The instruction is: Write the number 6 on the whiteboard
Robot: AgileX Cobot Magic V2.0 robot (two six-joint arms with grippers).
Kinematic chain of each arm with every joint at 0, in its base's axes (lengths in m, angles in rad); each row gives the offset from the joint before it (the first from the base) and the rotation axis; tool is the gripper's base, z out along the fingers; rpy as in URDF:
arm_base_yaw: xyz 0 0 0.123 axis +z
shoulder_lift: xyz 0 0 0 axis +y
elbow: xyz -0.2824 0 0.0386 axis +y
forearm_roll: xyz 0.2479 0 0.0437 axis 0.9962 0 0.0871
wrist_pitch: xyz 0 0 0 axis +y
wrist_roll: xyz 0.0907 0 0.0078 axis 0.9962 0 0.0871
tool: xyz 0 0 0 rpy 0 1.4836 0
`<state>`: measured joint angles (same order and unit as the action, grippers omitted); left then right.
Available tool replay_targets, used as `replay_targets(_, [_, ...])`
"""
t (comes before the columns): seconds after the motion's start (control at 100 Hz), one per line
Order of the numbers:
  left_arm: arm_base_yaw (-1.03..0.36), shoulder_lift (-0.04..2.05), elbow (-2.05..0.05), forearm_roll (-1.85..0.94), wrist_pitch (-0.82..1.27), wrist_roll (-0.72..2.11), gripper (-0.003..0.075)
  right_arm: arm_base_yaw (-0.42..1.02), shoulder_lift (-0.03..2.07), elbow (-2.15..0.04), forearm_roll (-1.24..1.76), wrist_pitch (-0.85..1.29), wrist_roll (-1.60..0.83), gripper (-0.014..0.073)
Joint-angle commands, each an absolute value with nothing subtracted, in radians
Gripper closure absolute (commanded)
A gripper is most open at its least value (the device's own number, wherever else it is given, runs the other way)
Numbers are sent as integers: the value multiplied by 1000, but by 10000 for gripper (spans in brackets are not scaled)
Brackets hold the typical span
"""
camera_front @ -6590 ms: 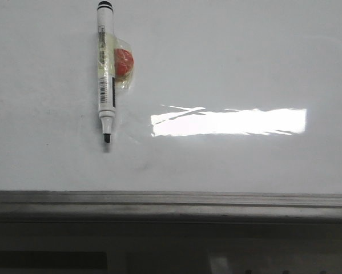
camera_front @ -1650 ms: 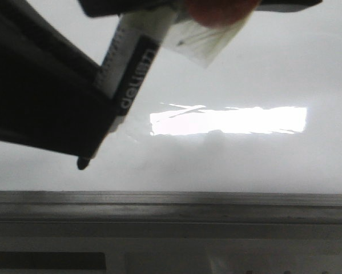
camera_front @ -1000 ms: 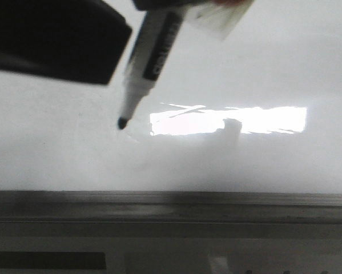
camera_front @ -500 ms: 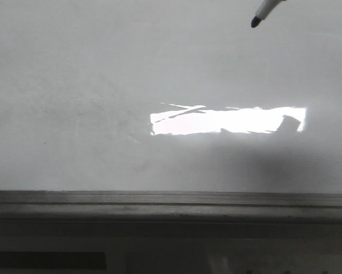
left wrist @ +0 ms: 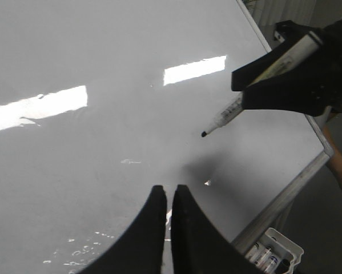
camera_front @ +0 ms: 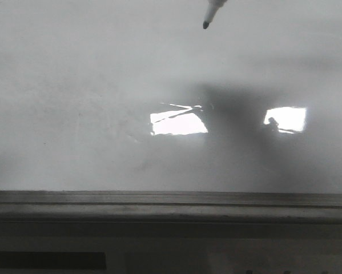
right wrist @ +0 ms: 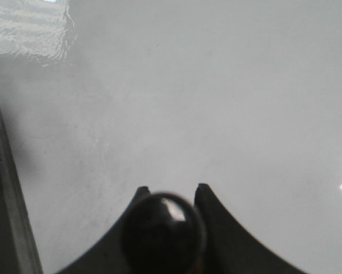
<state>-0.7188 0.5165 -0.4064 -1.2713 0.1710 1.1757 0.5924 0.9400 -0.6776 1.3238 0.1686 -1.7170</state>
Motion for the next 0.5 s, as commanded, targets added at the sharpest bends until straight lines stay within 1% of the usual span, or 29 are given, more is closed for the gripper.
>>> replay_targets(0.0, [-717, 522, -435, -1287, 182, 1167, 741, 595, 940, -717, 1330, 119, -1739, 629])
replay_targets(0.38, [-717, 522, -435, -1287, 194, 1167, 741, 595, 950, -717, 1330, 61, -1739, 629])
replay_targets(0.49, [-717, 522, -435, -1287, 194, 1167, 741, 595, 959, -717, 1424, 46, -1737, 635])
